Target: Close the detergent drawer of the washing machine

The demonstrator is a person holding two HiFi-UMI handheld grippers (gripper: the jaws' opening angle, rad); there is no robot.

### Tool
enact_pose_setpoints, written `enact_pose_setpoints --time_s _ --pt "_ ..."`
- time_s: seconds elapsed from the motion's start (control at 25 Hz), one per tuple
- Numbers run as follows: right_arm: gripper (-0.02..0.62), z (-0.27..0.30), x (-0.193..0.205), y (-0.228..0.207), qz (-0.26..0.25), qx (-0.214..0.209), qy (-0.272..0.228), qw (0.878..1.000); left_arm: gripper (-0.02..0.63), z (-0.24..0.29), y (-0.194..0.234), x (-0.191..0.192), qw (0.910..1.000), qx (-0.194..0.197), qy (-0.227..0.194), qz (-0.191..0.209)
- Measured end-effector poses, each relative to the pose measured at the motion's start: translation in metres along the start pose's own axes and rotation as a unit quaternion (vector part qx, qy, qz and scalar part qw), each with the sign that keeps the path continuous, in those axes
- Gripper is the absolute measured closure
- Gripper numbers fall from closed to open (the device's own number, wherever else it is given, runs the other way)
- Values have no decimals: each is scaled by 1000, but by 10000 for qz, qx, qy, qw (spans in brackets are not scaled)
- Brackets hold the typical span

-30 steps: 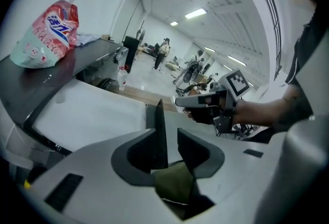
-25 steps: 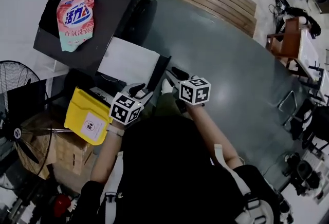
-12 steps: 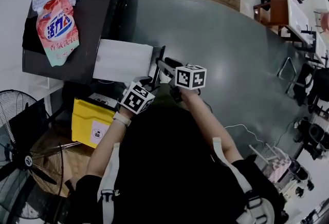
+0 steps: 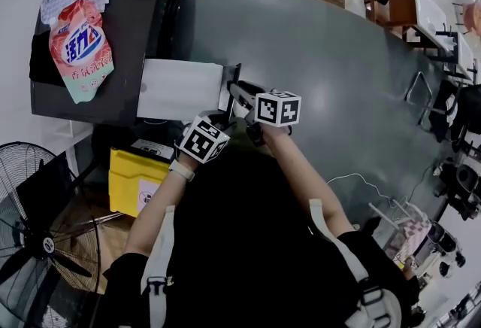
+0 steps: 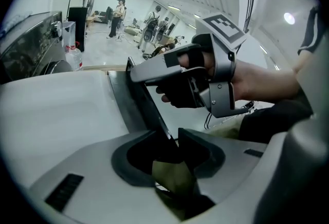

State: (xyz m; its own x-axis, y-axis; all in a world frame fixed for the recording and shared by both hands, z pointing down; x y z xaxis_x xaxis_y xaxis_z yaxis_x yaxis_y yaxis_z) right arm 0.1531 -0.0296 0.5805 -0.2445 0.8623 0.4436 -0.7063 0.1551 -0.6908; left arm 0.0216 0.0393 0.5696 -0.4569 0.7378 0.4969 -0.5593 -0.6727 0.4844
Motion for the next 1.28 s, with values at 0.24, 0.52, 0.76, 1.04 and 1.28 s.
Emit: enact_pose_setpoints --time_s 0.24,0.52,0.76,1.04,1.28 --pt "479 -1 1 4 18 31 -114 9999 477 -3 1 1 9999 72 -93 -83" --pt "483 7 1 12 -3 37 -118 9999 482 -14 9 5 9997 37 -156 -162" --pt "485 9 -1 16 38 53 -142 9999 482 -19 12 3 9997 119 -157 -139" --pt "488 14 -8 28 25 -80 -201 9998 486 -33 20 2 9989 185 -310 -289" --pt "491 19 -7 34 92 -160 -197 9996 486 -41 24 3 9994 151 -219 -200"
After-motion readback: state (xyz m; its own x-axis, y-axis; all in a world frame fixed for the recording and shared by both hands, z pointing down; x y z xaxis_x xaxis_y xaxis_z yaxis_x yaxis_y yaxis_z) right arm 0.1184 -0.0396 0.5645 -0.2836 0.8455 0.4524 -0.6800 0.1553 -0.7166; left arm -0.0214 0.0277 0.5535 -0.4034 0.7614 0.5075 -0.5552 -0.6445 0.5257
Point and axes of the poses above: the fingertips, and each gripper's own axes: z forward along the fingers, y to its left, x out of its underside, the point moved 9 cm from there along -z, backward along the fingers, and after that the axes turned 4 degrees about -y, right-handed, at the moved point
